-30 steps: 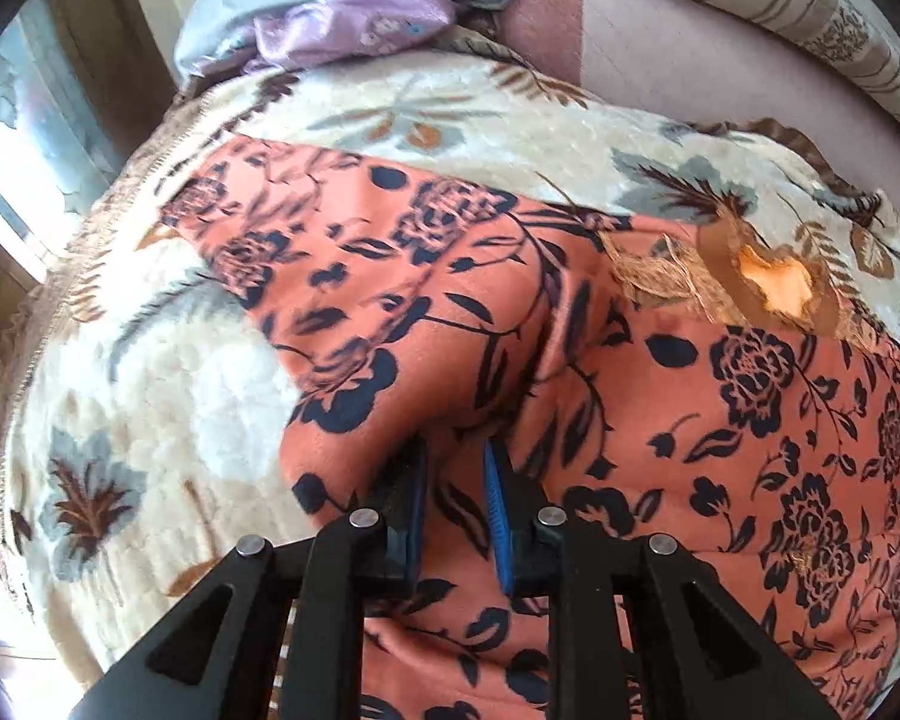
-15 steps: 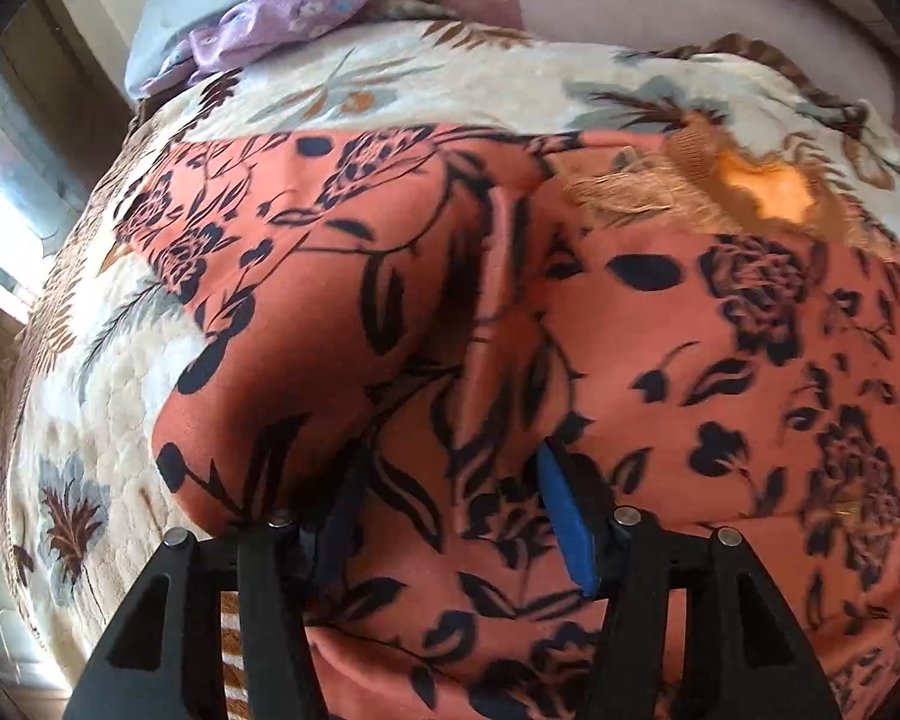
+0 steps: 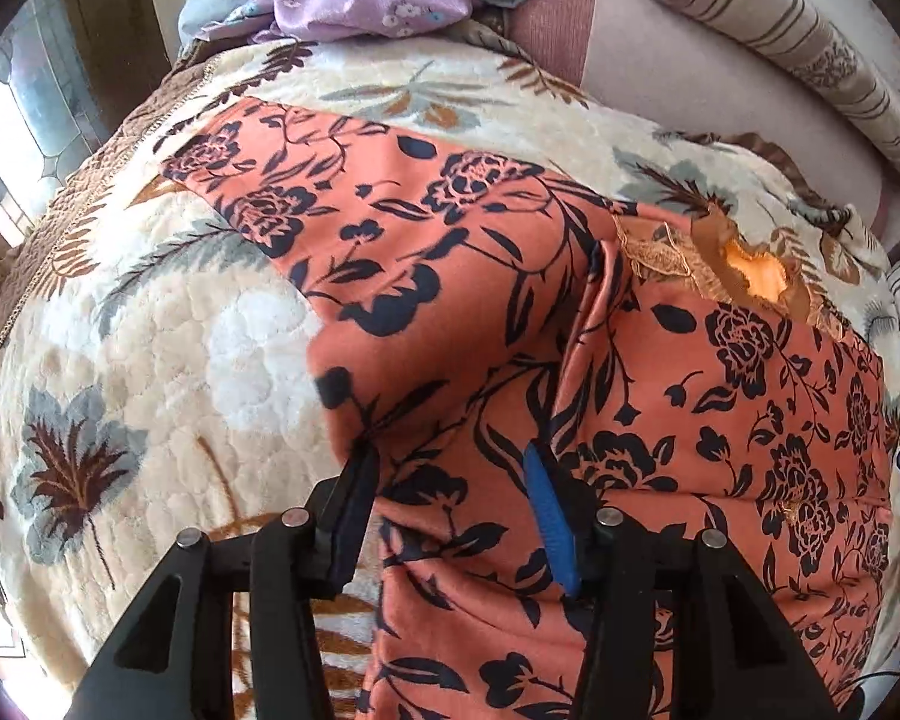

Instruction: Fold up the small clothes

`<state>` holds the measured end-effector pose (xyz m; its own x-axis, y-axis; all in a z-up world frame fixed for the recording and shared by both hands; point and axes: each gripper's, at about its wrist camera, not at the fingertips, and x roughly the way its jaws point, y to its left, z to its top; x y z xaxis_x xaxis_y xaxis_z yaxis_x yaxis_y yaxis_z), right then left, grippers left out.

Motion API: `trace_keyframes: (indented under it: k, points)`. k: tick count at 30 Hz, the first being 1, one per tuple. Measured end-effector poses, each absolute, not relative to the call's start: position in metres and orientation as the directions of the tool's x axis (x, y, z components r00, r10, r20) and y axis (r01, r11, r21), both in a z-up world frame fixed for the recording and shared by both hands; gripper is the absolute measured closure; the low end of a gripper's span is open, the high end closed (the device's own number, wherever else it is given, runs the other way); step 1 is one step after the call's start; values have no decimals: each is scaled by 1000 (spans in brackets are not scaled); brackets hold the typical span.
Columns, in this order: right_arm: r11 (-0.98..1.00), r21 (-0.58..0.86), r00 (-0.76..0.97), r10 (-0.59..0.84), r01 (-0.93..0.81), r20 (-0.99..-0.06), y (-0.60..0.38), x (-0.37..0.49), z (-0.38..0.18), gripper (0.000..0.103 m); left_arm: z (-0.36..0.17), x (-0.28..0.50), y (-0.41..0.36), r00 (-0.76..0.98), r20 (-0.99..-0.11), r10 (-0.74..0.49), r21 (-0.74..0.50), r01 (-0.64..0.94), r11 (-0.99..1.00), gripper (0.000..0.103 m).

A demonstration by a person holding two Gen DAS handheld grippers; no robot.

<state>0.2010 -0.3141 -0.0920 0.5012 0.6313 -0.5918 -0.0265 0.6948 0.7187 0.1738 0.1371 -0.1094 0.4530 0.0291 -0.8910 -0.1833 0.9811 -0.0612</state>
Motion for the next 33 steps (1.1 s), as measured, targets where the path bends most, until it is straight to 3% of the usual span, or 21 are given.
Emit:
trace_keyframes:
  k: [3, 9, 11, 15, 21, 25, 27, 28, 29, 33]
  points:
    - [736, 675, 472, 613, -49, -634, -292, 183, -95, 4, -104, 162, 166, 509, -861, 5, -127, -226, 966, 40]
    - [735, 677, 398, 632, -37, -664, -265, 149, -139, 4, -125, 170, 278, 620, -735, -276, -604, -412, 682, 34]
    - [742, 667, 435, 623, -66, -650, -263, 140, -143, 4, -137, 184, 306, 646, -681, -345, -701, -439, 562, 34]
    - [760, 644, 469, 602, -87, -647, -260, 132, -145, 4, -141, 222, 340, 691, -638, -341, -747, -446, 493, 34]
    - [842, 512, 539, 513, -168, -668, -239, 119, -147, 4, -164, 272, 378, 708, -636, -307, -761, -509, 402, 35]
    - [844, 511, 547, 508, -163, -665, -241, 120, -148, 4, -163, 287, 388, 728, -628, -276, -762, -502, 409, 35]
    - [841, 516, 550, 513, -166, -659, -242, 120, -149, 4, -164, 293, 392, 710, -660, -247, -730, -527, 435, 48]
    - [840, 516, 551, 513, -166, -658, -242, 119, -149, 4, -165, 297, 394, 678, -701, -224, -687, -556, 468, 81]
    - [840, 516, 553, 513, -166, -657, -242, 119, -149, 4, -167, 301, 396, 639, -740, -210, -643, -581, 499, 98]
    - [838, 520, 557, 514, -166, -652, -243, 118, -150, 4, -134, 293, 394, 655, -746, -119, -590, -568, 573, 98]
